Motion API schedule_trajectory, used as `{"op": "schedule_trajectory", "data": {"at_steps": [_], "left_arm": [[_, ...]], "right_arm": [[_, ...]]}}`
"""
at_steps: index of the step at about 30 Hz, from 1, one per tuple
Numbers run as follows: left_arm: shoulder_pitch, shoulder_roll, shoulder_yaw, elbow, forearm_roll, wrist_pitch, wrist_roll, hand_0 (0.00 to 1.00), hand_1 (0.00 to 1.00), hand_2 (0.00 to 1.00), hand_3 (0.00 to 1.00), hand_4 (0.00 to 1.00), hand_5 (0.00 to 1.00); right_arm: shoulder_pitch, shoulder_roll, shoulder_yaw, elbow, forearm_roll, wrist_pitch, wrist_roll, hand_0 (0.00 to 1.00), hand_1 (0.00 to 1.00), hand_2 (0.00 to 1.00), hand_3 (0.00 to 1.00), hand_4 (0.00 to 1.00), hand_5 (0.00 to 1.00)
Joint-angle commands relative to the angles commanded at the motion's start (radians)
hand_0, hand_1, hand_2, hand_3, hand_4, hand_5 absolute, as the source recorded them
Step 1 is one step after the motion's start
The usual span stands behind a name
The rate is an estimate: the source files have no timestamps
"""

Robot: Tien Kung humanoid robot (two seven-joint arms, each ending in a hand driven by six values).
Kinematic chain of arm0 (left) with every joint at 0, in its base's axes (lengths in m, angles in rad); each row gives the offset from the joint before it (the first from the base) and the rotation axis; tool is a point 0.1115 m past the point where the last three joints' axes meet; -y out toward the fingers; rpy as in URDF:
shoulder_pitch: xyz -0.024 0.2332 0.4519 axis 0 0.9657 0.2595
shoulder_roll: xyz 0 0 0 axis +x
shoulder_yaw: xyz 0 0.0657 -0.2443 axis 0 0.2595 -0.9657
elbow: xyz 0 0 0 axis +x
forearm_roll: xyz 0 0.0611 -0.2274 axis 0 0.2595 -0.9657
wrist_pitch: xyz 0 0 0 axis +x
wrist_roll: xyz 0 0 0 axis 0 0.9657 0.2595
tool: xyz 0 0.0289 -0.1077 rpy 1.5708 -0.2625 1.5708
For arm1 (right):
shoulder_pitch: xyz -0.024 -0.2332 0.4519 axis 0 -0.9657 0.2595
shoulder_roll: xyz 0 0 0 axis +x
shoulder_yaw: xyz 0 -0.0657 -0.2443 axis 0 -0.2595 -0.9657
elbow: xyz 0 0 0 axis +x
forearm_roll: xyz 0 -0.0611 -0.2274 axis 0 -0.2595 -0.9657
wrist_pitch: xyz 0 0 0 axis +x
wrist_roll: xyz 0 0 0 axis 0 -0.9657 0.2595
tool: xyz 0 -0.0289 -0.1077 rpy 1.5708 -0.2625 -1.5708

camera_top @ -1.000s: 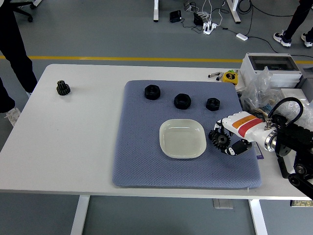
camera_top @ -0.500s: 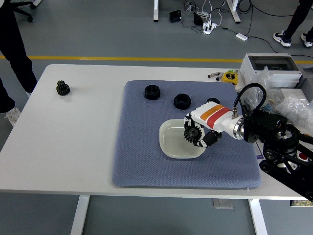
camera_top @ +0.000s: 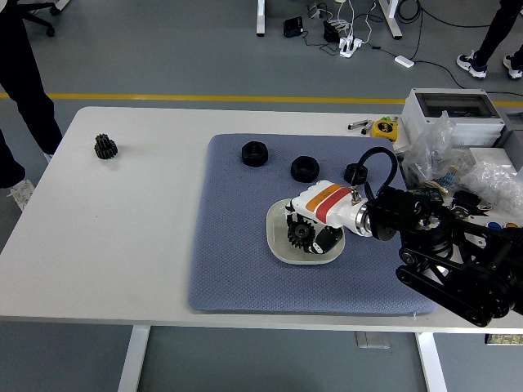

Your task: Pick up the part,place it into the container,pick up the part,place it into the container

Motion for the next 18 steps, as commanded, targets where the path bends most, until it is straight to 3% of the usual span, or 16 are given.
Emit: {"op": "schedule_trajectory", "data": {"at_steps": [2,3,18], "left_arm": [[0.000,0.000,-0.001,0.000,0.002,0.000,0.001,0.649,0.658,0.612,0.552,0.590,0.478],[0.000,0.000,-0.003,0.000,0.004,-0.001,0.001,0.649,0.658,0.613,0.552,0.590,0.477],[0.003,0.000,-0.013,-0.001,0.021,-0.005,0.007,0.649,0.658,0.613,0.552,0.590,0.479]], "right_arm": [[0.002,-0.002,0.006,0.000,-0.009,0.009,0.008,0.330,0.457,0.599,0.637,0.865,0.132],[0.002,-0.004,0.010,0.001,-0.010,0.012,0.011,0.342,0.519,0.735,0.832,0.998,0.201],[0.001,-0.039,0.057,0.030,-0.003,0.016,0.029,0.352,0.535,0.752,0.837,0.998,0.195]]}}
